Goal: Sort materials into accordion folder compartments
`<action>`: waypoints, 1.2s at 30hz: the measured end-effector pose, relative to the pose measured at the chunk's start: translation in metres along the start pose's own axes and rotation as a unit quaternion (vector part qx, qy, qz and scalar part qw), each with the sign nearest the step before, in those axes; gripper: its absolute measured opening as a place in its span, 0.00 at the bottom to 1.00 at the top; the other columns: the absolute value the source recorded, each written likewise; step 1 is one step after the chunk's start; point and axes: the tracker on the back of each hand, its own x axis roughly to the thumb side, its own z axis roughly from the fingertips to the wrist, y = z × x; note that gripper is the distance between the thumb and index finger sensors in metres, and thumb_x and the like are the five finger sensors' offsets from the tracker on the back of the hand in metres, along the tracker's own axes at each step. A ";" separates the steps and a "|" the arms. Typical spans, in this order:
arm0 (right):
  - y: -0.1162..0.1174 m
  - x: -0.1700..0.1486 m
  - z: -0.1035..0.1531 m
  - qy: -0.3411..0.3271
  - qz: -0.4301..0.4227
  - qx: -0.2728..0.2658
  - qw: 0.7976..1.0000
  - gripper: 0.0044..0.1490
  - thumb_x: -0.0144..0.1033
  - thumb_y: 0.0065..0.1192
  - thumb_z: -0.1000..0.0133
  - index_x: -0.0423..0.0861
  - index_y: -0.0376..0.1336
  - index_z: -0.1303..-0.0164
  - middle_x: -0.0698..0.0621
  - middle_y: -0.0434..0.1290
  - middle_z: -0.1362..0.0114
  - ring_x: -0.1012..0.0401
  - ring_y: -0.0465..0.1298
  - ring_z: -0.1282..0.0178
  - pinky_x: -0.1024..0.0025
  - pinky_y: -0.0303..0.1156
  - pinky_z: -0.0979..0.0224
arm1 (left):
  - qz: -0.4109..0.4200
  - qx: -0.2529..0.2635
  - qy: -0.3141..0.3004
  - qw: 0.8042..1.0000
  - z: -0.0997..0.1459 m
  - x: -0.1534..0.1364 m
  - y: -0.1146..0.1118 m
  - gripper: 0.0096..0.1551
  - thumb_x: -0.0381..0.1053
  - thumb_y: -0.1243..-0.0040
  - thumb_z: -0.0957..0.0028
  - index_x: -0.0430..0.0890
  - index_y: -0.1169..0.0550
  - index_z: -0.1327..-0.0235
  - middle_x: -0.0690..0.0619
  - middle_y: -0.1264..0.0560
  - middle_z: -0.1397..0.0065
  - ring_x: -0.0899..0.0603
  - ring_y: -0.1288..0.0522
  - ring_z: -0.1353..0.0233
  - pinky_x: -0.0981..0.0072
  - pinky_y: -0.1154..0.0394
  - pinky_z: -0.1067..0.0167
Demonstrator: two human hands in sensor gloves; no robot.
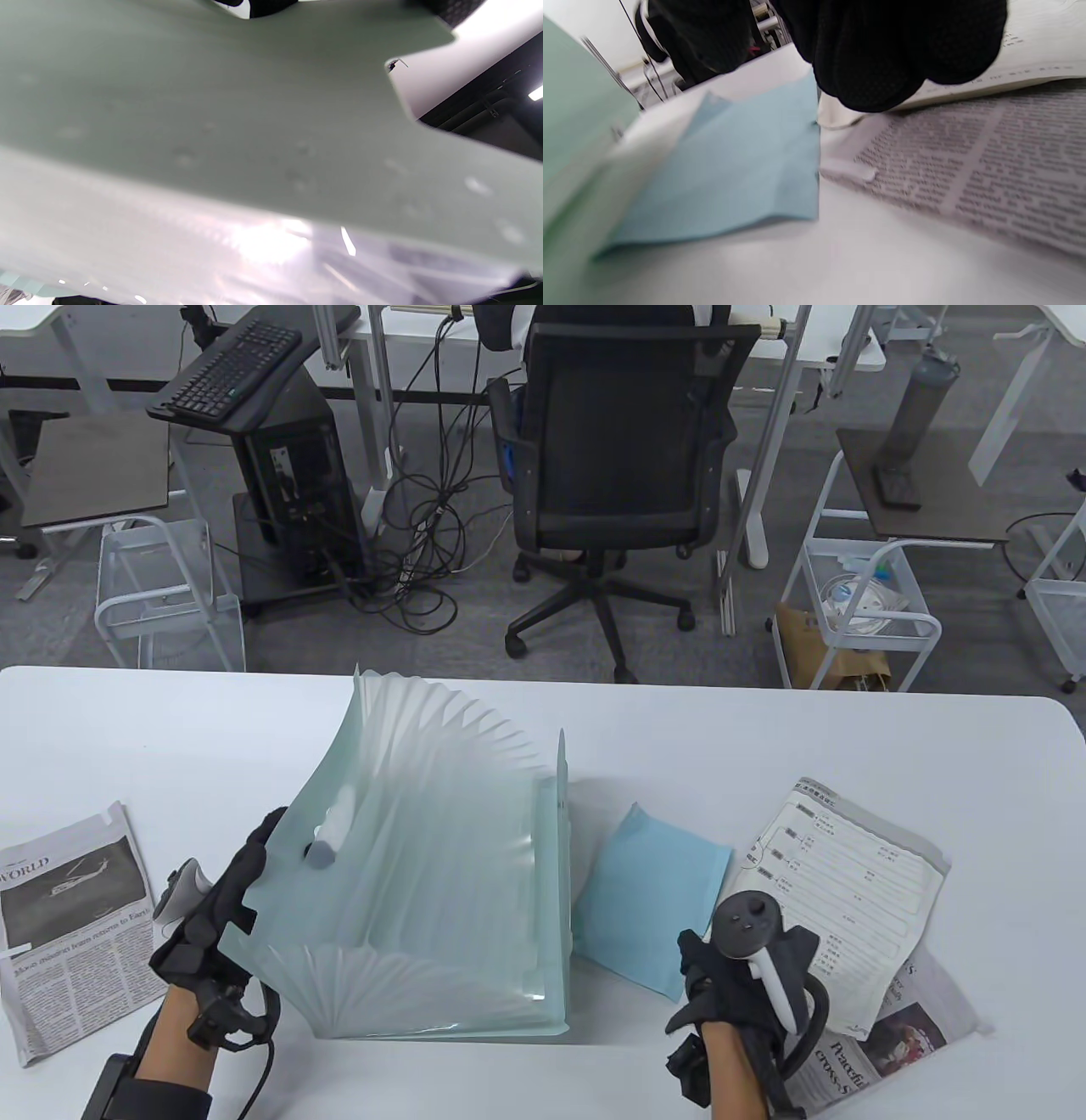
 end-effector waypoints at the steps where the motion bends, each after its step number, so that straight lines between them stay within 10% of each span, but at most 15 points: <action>1: 0.006 0.006 -0.001 0.010 0.021 -0.002 1.000 0.40 0.47 0.57 0.30 0.26 0.56 0.24 0.29 0.69 0.35 0.41 0.74 0.51 0.48 0.72 0.45 | 0.000 0.000 0.000 1.000 0.000 0.000 0.000 0.41 0.72 0.49 0.41 0.74 0.53 0.19 0.55 0.40 0.15 0.41 0.56 0.14 0.27 0.64 0.28; 11: 0.047 0.050 -0.012 0.072 0.216 0.000 0.974 0.51 0.59 0.57 0.33 0.23 0.59 0.26 0.26 0.68 0.37 0.43 0.74 0.54 0.52 0.73 0.49 | -0.010 -0.001 0.002 1.000 0.000 -0.001 0.003 0.41 0.72 0.49 0.40 0.74 0.54 0.19 0.56 0.41 0.15 0.41 0.56 0.14 0.26 0.63 0.28; 25: 0.038 0.030 -0.020 0.076 0.024 0.044 0.996 0.27 0.42 0.65 0.33 0.31 0.66 0.41 0.43 0.76 0.51 0.56 0.78 0.69 0.63 0.77 0.62 | -0.011 0.003 0.000 1.000 0.001 -0.002 0.004 0.42 0.72 0.50 0.40 0.74 0.54 0.19 0.56 0.41 0.15 0.40 0.57 0.14 0.26 0.63 0.28; 36: 0.010 0.017 -0.001 0.011 -0.191 0.084 0.978 0.31 0.33 0.64 0.33 0.27 0.56 0.32 0.34 0.73 0.40 0.53 0.84 0.66 0.65 0.80 0.61 | -0.004 0.002 -0.002 1.000 0.002 -0.003 0.006 0.41 0.72 0.49 0.40 0.74 0.54 0.19 0.56 0.41 0.15 0.40 0.57 0.14 0.26 0.63 0.28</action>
